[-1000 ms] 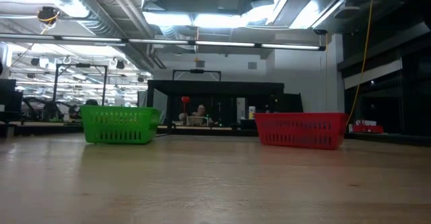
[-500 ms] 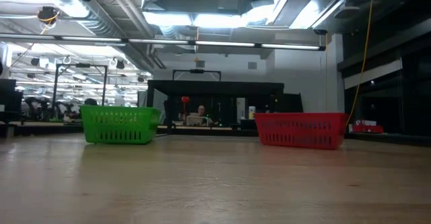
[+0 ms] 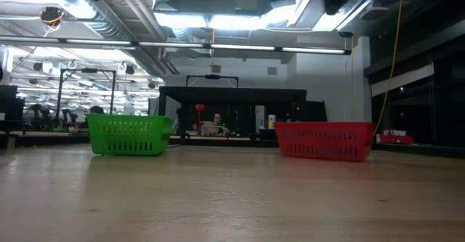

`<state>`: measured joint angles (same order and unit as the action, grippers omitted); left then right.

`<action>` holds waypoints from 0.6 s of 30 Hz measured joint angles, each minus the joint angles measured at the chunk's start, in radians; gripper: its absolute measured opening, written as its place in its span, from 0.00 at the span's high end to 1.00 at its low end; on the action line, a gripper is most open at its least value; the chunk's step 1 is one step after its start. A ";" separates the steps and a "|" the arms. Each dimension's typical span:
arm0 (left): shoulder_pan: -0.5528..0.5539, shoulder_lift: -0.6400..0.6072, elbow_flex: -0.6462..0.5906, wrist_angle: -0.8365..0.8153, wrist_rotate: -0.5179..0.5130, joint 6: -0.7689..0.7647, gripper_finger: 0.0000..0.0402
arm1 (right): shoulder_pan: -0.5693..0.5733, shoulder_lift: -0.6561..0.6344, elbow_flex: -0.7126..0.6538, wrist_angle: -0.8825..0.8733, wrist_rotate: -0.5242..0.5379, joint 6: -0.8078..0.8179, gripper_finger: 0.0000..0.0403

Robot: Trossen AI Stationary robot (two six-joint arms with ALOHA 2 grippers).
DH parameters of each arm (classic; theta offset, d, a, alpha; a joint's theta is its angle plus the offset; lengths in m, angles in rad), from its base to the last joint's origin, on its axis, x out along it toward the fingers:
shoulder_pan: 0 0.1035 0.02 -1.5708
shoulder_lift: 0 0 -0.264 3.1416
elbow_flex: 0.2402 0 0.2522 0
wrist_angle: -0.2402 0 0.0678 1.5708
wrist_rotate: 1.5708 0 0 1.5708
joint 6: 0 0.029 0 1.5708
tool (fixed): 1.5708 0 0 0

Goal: Pick & Place Office Desk Supplies
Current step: Put the green bin on the shelf

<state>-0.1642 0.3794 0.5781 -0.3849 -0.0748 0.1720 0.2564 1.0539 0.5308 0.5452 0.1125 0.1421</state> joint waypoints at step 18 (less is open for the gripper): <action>0.000 0.289 0.000 0.022 -0.064 -0.082 0.91 | -0.050 -0.640 -0.462 -0.079 -0.014 -0.099 0.95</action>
<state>-0.1642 0.6682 0.5785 -0.3624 -0.1390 0.0899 0.2062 0.4135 0.0686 0.4660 0.0983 0.0428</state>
